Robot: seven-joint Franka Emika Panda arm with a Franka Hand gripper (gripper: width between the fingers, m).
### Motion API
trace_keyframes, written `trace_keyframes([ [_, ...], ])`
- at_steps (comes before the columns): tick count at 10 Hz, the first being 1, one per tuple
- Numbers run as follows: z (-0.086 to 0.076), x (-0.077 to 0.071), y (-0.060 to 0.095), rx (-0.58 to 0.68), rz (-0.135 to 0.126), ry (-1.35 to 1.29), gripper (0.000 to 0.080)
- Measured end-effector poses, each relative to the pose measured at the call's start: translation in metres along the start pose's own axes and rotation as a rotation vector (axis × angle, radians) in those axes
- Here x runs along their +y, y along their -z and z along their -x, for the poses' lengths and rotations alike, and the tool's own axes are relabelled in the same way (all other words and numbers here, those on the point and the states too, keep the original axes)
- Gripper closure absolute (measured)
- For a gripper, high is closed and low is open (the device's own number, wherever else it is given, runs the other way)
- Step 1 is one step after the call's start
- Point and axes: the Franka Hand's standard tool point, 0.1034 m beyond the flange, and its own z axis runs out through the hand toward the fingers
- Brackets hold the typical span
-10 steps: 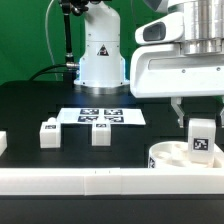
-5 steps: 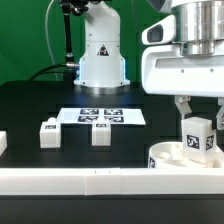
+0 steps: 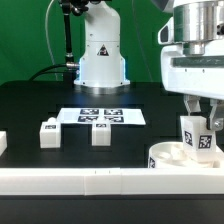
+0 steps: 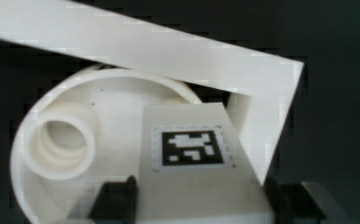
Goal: Assemble stool
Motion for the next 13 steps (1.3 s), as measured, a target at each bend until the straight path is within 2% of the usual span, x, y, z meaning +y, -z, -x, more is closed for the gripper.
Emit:
trace_keyframes([
  [5, 0.002, 0.0, 0.0, -0.023, -0.004, -0.147, 0.0459],
  [6, 0.003, 0.0, 0.0, -0.024, -0.004, -0.142, 0.0264],
  [7, 0.0, -0.003, 0.005, -0.026, -0.012, -0.066, 0.0264],
  [8, -0.002, -0.006, 0.016, -0.036, -0.035, -0.03, 0.0174],
  [9, 0.002, -0.007, 0.02, -0.045, -0.041, -0.039, 0.0157],
  [12, 0.001, -0.006, 0.017, -0.039, -0.042, 0.213, 0.0151],
  [13, 0.002, -0.005, 0.018, -0.043, -0.023, 0.328, 0.0151],
])
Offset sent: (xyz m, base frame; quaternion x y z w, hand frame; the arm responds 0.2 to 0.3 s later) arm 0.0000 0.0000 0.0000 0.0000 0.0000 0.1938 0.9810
